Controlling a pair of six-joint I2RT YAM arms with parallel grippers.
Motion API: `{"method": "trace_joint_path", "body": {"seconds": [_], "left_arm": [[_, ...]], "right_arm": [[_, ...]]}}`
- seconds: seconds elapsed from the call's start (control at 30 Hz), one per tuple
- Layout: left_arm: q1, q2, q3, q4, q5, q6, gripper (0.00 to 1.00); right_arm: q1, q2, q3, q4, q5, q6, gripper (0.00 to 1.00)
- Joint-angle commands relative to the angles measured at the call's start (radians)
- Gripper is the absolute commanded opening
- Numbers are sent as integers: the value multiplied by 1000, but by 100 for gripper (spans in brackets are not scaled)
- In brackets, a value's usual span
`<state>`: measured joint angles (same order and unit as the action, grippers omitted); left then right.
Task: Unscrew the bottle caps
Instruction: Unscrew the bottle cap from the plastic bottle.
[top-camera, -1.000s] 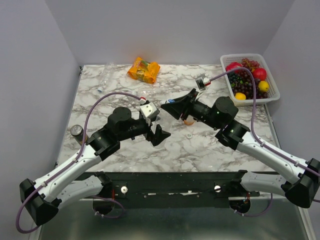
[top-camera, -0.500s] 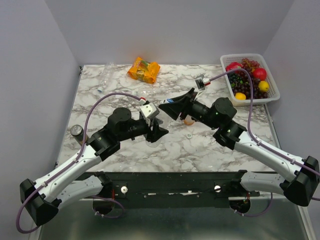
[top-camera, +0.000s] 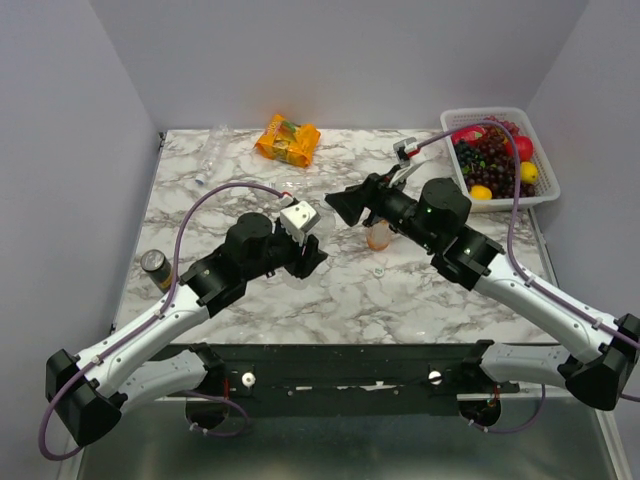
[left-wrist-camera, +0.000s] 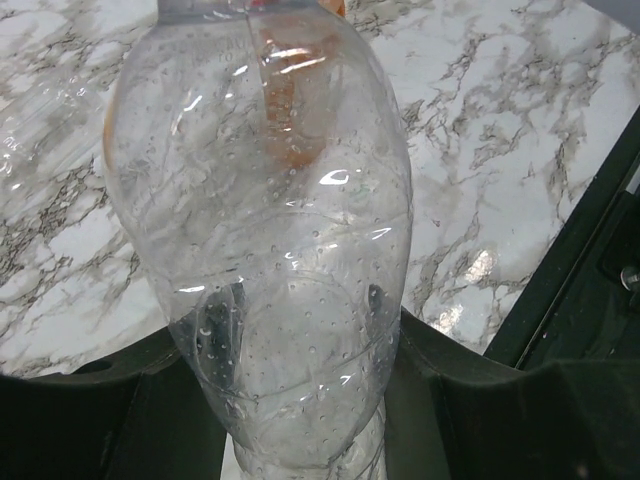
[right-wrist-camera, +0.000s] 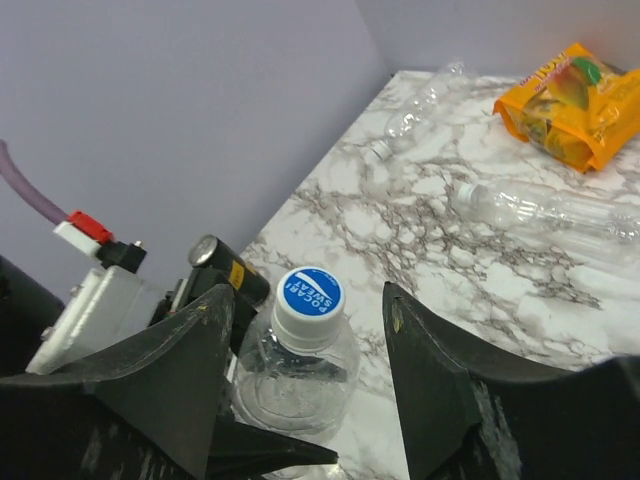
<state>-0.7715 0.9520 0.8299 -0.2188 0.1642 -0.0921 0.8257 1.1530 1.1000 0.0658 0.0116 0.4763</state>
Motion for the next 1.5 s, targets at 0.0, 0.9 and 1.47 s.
{"method": "trace_joint_path", "body": {"seconds": [0.0, 0.9, 1.47], "left_arm": [[1, -2, 34, -2, -42, 15, 42], [3, -28, 44, -2, 101, 54, 45], [38, -71, 18, 162, 751, -1, 45]], "right_arm": [[9, 59, 55, -61, 2, -15, 68], [-29, 111, 51, 74, -335, -87, 1], [-154, -10, -127, 258, -935, -189, 1]]}}
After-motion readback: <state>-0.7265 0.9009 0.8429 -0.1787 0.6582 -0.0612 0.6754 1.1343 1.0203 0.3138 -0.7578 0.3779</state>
